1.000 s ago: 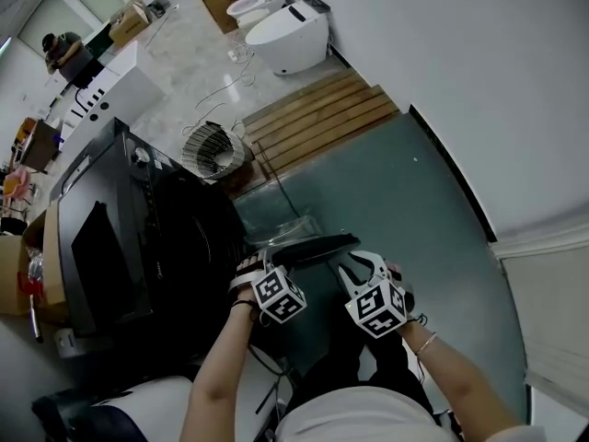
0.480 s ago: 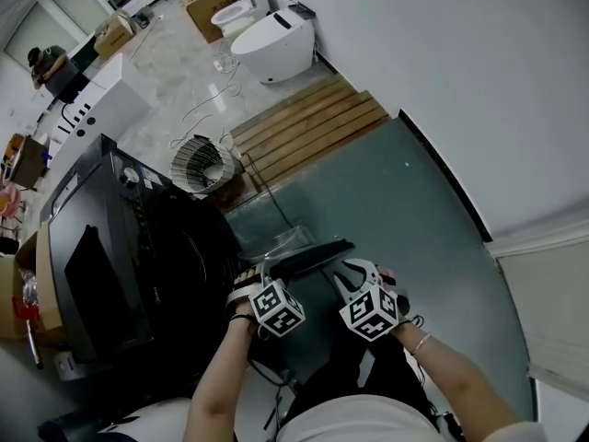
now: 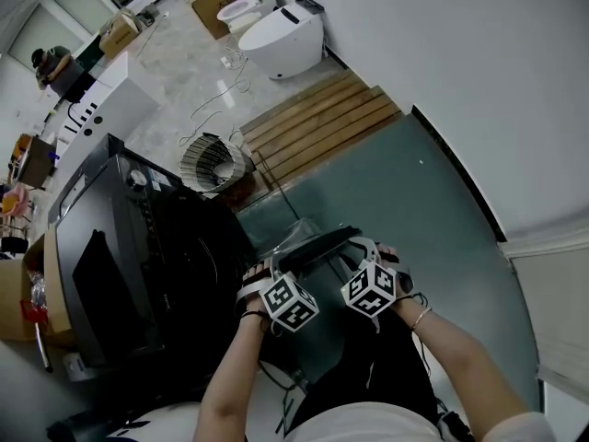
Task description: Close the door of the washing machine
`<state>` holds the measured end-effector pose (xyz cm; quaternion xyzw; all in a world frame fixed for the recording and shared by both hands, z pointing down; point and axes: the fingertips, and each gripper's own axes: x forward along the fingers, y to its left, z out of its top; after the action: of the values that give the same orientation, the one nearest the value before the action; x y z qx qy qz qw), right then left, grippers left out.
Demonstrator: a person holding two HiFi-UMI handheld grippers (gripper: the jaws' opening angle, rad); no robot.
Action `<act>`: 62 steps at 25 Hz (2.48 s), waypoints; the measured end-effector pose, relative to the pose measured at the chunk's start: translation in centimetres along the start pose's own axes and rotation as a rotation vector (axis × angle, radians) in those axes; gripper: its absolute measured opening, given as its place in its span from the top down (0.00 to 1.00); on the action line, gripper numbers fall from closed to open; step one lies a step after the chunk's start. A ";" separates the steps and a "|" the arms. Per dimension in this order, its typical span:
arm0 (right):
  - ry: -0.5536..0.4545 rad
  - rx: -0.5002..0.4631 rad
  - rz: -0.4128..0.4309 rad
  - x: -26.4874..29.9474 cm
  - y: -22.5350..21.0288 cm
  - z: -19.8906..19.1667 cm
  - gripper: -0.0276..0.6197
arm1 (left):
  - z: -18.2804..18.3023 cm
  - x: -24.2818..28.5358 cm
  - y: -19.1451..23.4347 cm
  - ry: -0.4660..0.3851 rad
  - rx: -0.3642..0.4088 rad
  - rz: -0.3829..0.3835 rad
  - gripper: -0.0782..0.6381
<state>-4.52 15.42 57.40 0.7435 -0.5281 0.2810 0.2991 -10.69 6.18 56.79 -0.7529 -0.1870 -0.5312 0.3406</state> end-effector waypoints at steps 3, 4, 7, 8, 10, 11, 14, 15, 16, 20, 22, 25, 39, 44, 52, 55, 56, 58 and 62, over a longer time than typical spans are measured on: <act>0.018 -0.036 0.019 2.1 -0.7 0.1 0.73 | -0.1 0.6 1.2 0.011 -0.018 0.007 0.63; 0.020 -0.054 0.026 2.8 -1.0 0.1 0.72 | -0.2 0.9 1.7 0.014 -0.025 0.006 0.63; 0.016 -0.114 0.046 4.9 -2.1 0.7 0.72 | -0.4 1.6 3.2 0.029 -0.045 0.008 0.62; 0.013 -0.133 0.055 5.6 -2.6 1.0 0.71 | -0.4 1.9 3.8 0.037 -0.053 0.011 0.62; 0.003 -0.170 0.080 7.0 -3.5 1.6 0.71 | -0.5 2.5 4.9 0.051 -0.075 0.016 0.62; -0.002 -0.189 0.093 7.8 -3.8 1.9 0.71 | -0.6 2.7 5.5 0.057 -0.089 0.018 0.62; -0.014 -0.236 0.124 10.0 -4.9 3.2 0.70 | -0.9 3.3 7.2 0.077 -0.135 0.030 0.62; -0.017 -0.249 0.134 10.8 -5.2 3.7 0.70 | -1.1 3.5 7.8 0.085 -0.149 0.035 0.63; -0.021 -0.263 0.144 11.5 -5.5 4.2 0.70 | -1.2 3.7 8.3 0.092 -0.161 0.041 0.63; -0.043 -0.339 0.196 14.7 -6.6 6.2 0.69 | -1.5 4.5 10.3 0.113 -0.206 0.054 0.63; -0.054 -0.387 0.230 16.2 -6.9 7.1 0.68 | -1.7 5.0 11.0 0.123 -0.226 0.057 0.62; -0.075 -0.459 0.291 18.0 -7.2 8.0 0.68 | -2.0 5.7 12.2 0.140 -0.253 0.069 0.62; -0.117 -0.639 0.423 23.3 -8.6 12.4 0.74 | -3.5 7.3 17.4 0.224 -0.429 0.137 0.62; -0.124 -0.692 0.448 25.2 -8.6 14.6 0.75 | -4.7 7.7 19.5 0.240 -0.480 0.144 0.62; -0.135 -0.769 0.483 28.3 -8.1 17.9 0.75 | -6.8 8.2 22.2 0.261 -0.555 0.172 0.62; -0.143 -0.772 0.487 29.3 -7.8 19.1 0.75 | -7.6 8.4 23.2 0.258 -0.579 0.170 0.62; -0.146 -0.777 0.491 29.7 -7.7 19.5 0.74 | -7.9 8.4 23.5 0.255 -0.587 0.169 0.62; -0.152 -0.788 0.497 30.5 -7.2 20.5 0.74 | -8.7 8.5 24.1 0.249 -0.600 0.173 0.62; -0.153 -0.815 0.498 32.1 -6.6 22.8 0.74 | -10.2 8.4 25.8 0.230 -0.638 0.185 0.61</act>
<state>13.21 -19.53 64.83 0.4353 -0.7777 0.0588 0.4496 2.11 -19.71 58.50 -0.7703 0.0968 -0.6112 0.1538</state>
